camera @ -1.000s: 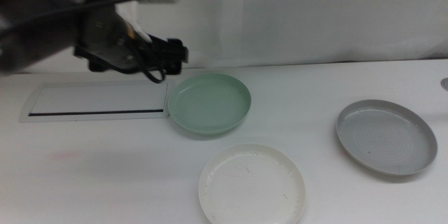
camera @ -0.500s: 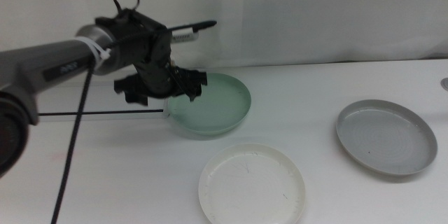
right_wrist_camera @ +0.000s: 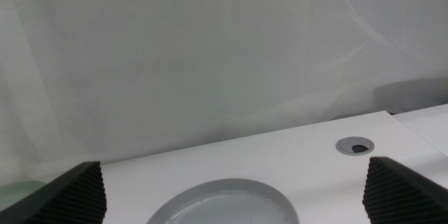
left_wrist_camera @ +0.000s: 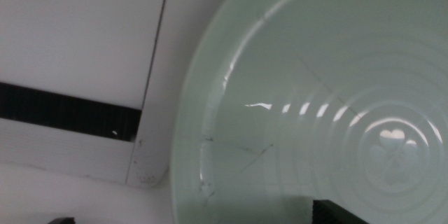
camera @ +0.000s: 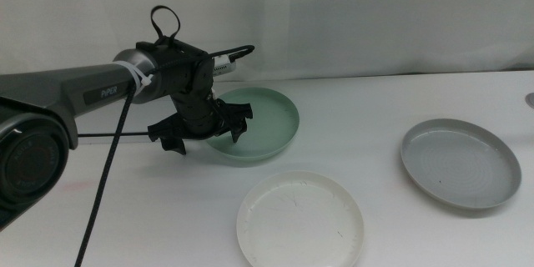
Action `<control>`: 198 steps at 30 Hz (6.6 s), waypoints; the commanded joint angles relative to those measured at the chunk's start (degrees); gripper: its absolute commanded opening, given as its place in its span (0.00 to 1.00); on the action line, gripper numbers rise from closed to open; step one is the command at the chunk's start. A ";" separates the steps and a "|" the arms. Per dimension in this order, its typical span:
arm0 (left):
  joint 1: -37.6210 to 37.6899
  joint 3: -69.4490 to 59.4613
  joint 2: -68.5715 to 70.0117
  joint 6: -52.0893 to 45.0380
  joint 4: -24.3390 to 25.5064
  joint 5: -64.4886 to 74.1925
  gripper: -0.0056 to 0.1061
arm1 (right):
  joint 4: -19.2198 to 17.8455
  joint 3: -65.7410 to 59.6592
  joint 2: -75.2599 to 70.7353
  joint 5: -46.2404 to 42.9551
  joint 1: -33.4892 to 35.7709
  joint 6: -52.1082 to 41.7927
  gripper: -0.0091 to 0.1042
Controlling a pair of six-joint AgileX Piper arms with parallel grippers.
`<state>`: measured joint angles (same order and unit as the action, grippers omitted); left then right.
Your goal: Stack the three bowls on top of each other.
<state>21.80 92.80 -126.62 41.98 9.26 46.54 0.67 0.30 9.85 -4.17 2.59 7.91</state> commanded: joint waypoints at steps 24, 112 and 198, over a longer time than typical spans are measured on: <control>-0.92 0.15 -0.07 4.50 -0.89 0.31 0.02 | -0.18 -2.21 -0.27 -0.38 0.23 -0.33 0.99; 13.01 -31.05 26.44 -26.08 -13.07 -14.71 0.87 | -0.07 -2.21 -0.27 -0.28 0.23 -0.33 0.99; -25.23 -94.90 127.57 -28.72 0.71 -42.34 0.04 | 3.44 63.82 73.80 57.43 -9.41 -16.43 0.99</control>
<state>-3.62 0.19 -0.44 12.68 10.48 5.11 1.96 63.69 81.13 55.18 -5.10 -6.29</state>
